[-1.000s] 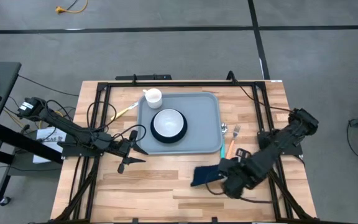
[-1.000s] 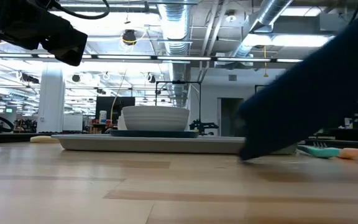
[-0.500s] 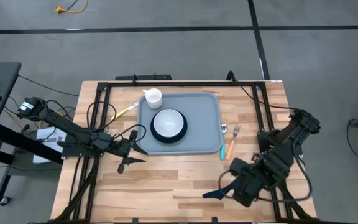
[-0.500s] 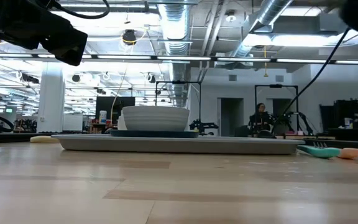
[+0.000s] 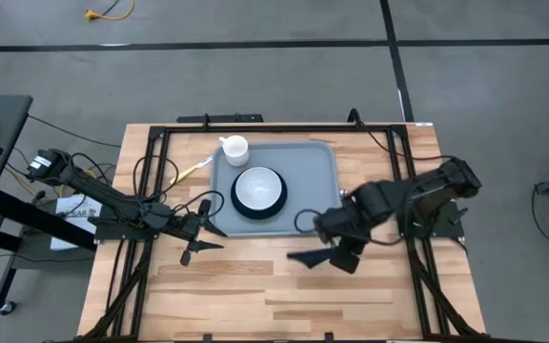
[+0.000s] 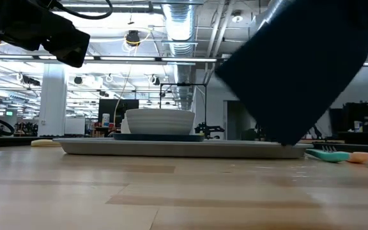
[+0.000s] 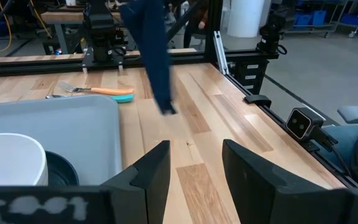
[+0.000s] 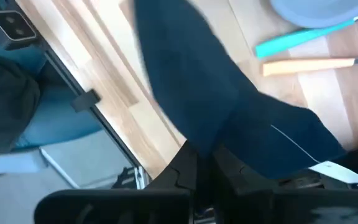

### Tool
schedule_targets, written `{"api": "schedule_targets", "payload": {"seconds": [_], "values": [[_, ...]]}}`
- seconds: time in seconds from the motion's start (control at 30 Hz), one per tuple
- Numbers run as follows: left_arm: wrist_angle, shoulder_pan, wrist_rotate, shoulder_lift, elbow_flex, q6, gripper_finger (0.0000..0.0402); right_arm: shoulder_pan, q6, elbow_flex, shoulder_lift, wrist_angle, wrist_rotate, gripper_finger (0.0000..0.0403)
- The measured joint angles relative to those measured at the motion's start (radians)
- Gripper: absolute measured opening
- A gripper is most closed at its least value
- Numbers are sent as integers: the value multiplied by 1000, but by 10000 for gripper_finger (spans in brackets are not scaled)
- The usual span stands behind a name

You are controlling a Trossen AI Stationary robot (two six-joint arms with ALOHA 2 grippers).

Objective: Set up tray
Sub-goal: Put the black napkin on the gray tray to the right of the black plate

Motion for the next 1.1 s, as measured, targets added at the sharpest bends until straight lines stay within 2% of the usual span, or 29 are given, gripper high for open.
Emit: {"api": "schedule_targets", "payload": {"seconds": [0.13, 0.23, 0.47, 0.53, 0.63, 0.73, 0.87, 1.1], "values": [[-19, 0, 0, 0, 0, 0, 135, -3, -37, -6, 0, 0, -33, 3], [-22, 0, 0, 0, 0, 0, 135, 30, 4, -6, -2, 2, -57, 3], [-17, 0, 0, 0, 0, -6, 135, 182, 320, -6, -19, 2, -167, 3], [-13, 0, 0, 0, 0, -8, 135, 224, 401, -6, -24, 0, -176, 3], [-3, 0, 0, 0, 0, -10, 135, 270, 439, -6, -21, 2, -159, 6], [6, 0, 0, 0, 0, -10, 135, 268, 419, -6, -19, 1, -118, 3], [26, 0, 0, 0, 0, -9, 135, 206, 340, -21, -18, 2, -100, 3], [23, 0, 1, 0, 0, 1, 135, -32, -20, -180, -16, 0, -135, 3]]}}
